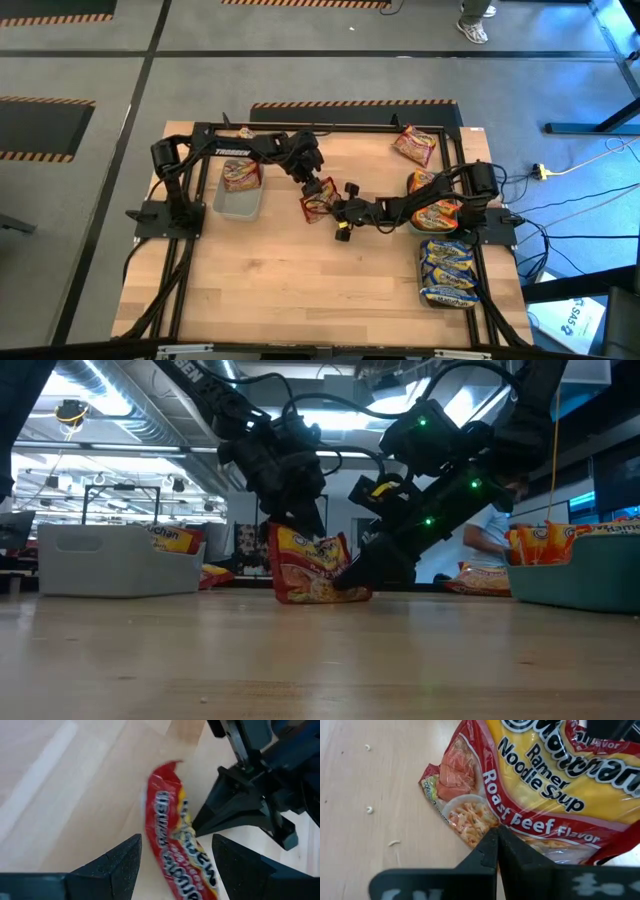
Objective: Sort Maruchan noodles
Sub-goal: Put the red noodle pack into the white bin
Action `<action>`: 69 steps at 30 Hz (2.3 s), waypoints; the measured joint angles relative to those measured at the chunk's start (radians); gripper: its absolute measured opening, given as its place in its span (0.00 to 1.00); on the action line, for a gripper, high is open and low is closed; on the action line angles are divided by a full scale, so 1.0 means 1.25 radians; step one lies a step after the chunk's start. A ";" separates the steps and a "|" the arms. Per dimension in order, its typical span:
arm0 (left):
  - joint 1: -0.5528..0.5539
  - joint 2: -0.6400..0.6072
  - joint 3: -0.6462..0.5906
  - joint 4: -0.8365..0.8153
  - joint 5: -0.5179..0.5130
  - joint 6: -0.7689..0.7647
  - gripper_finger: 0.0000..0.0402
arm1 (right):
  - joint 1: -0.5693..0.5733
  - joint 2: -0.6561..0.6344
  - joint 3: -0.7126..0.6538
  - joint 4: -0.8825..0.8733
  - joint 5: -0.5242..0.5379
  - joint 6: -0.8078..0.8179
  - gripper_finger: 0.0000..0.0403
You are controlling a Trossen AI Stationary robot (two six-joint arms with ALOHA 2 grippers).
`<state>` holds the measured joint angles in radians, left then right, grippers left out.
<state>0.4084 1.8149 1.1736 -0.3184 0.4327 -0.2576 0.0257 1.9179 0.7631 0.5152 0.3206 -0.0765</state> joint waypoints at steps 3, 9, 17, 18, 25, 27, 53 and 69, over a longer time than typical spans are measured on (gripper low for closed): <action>-0.016 0.001 0.000 -0.004 -0.028 -0.021 0.59 | 0.000 0.000 0.000 0.001 0.000 0.000 0.00; -0.025 0.022 0.000 -0.005 -0.066 -0.042 0.59 | 0.000 0.000 0.000 0.003 0.000 0.000 0.00; -0.044 0.036 -0.001 0.002 -0.038 -0.041 0.59 | 0.000 0.000 0.000 0.006 0.000 0.000 0.00; -0.047 0.036 -0.001 0.003 -0.039 -0.040 0.59 | 0.000 0.000 0.000 0.006 0.000 0.000 0.00; -0.062 0.036 -0.001 0.012 -0.070 -0.031 0.51 | 0.000 0.000 0.000 0.007 0.000 0.000 0.00; -0.063 0.036 -0.001 0.012 -0.084 -0.015 0.45 | 0.000 0.000 0.000 0.008 0.000 0.000 0.00; -0.086 -0.149 0.000 -0.168 -0.291 0.315 0.03 | 0.073 -0.198 0.001 -0.193 0.092 -0.048 0.00; 0.040 -0.416 0.001 -0.640 -0.469 0.428 0.03 | 0.074 -0.207 0.001 -0.200 0.042 -0.048 0.00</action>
<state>0.4584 1.2949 1.1744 -1.1179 -0.1533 0.2769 0.1182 1.6592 0.7640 0.2650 0.3733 -0.1359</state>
